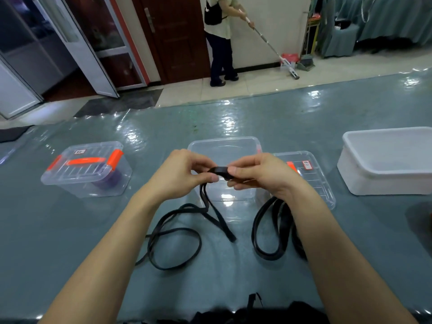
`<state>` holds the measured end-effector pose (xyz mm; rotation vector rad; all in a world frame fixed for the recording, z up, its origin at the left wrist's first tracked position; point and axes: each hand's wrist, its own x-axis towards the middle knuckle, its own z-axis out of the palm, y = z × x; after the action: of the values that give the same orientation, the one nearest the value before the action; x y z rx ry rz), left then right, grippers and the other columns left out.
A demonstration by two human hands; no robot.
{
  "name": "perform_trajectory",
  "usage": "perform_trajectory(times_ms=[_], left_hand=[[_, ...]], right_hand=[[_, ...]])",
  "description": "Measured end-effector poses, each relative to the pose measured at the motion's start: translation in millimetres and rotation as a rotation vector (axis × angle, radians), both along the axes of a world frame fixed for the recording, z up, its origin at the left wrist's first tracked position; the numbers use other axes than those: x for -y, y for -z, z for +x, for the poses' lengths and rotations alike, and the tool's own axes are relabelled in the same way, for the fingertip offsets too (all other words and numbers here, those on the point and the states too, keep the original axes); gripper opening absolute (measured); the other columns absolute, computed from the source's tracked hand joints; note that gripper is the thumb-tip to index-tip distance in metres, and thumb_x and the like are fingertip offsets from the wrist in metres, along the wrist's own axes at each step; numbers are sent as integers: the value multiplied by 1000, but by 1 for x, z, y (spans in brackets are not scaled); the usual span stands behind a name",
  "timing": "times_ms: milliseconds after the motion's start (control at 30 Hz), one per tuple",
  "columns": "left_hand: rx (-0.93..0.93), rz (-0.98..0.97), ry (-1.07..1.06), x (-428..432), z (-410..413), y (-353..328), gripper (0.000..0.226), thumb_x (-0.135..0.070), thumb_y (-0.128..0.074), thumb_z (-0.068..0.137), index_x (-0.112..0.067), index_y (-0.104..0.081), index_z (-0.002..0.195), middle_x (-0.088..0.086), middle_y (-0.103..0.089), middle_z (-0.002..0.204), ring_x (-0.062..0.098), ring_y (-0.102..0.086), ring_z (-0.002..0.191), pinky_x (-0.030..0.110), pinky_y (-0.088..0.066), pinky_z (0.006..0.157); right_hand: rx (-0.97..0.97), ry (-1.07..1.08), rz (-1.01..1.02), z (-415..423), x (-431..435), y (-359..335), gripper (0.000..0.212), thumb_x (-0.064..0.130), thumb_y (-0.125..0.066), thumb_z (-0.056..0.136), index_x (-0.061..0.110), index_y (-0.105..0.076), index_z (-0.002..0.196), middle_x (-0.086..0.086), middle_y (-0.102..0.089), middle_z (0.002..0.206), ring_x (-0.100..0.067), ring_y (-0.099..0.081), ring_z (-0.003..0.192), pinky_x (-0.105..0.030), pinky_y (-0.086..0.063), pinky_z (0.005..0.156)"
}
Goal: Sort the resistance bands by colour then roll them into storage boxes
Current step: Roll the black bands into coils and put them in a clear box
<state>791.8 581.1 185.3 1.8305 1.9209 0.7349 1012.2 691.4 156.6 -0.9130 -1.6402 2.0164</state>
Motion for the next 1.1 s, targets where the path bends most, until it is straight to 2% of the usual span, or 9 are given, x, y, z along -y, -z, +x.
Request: perform_trajectory(times_ms=[67, 133, 267, 433, 567, 667, 767, 900, 1100], left_hand=[[-186, -42, 38, -4, -1, -6, 12, -35, -85, 92, -37, -83, 103, -16, -80, 85, -3, -70, 85, 24, -50, 78], [-290, -73, 63, -10, 1, -11, 13, -36, -83, 93, -36, -83, 105, -15, -80, 87, 0, -69, 83, 29, -53, 77], [-490, -139, 92, -23, 6, -20, 13, -36, -79, 95, -33, -83, 107, -7, -75, 80, 16, -66, 80, 39, -56, 75], [-641, -147, 163, -33, 14, -25, 15, -34, -72, 100, -30, -80, 112, -5, -77, 88, 15, -57, 78, 33, -44, 68], [-561, -108, 191, -36, 11, -25, 18, -34, -72, 101, -31, -78, 118, -7, -80, 96, 6, -55, 72, 26, -46, 69], [-569, -88, 198, -38, 10, -24, 19, -35, -70, 103, -33, -77, 120, -7, -81, 96, 4, -51, 67, 24, -40, 64], [-432, -6, 170, -38, 3, -22, 14, -36, -75, 100, -31, -79, 113, -8, -81, 93, 10, -67, 80, 31, -53, 76], [-61, 63, 88, -35, -8, -10, 18, -26, -87, 91, -26, -83, 108, -12, -82, 90, 1, -76, 90, 21, -59, 87], [279, 42, 7, -35, -10, 13, 22, -11, -85, 92, -18, -82, 112, -5, -84, 100, 12, -80, 99, 37, -62, 99]], right_hand=[[219, -28, 287, 2, 0, -4, 11, 30, -83, 93, 23, -86, 101, -4, -81, 91, -14, -75, 85, -27, -60, 78], [301, -31, 470, 2, -1, -10, 8, 37, -82, 94, 31, -85, 99, 2, -72, 79, -6, -63, 69, -23, -53, 70], [351, -144, 606, -7, 0, -14, 12, 34, -82, 93, 29, -81, 104, 1, -61, 70, -12, -55, 61, -33, -48, 67], [446, -85, 722, -20, 2, -8, 22, 36, -90, 84, 24, -77, 98, 3, -73, 77, -13, -65, 64, -34, -56, 69], [393, -16, 740, -19, 0, 3, 19, 37, -85, 87, 28, -68, 89, 7, -73, 71, -9, -67, 66, -36, -46, 92], [312, 10, 705, -21, 0, 9, 16, 34, -84, 89, 31, -70, 93, 10, -72, 68, -5, -66, 59, -31, -51, 74], [171, 111, 630, -21, -2, 13, 11, 22, -84, 88, 23, -74, 89, 5, -70, 64, -9, -69, 56, -24, -49, 55], [-36, 184, 490, -22, -9, 16, 9, 9, -83, 89, 12, -75, 93, -11, -73, 68, -25, -74, 58, -26, -52, 57], [-207, 221, 294, -30, -13, 24, 14, -3, -80, 90, -1, -70, 100, -22, -74, 72, -32, -73, 58, -32, -54, 56]])
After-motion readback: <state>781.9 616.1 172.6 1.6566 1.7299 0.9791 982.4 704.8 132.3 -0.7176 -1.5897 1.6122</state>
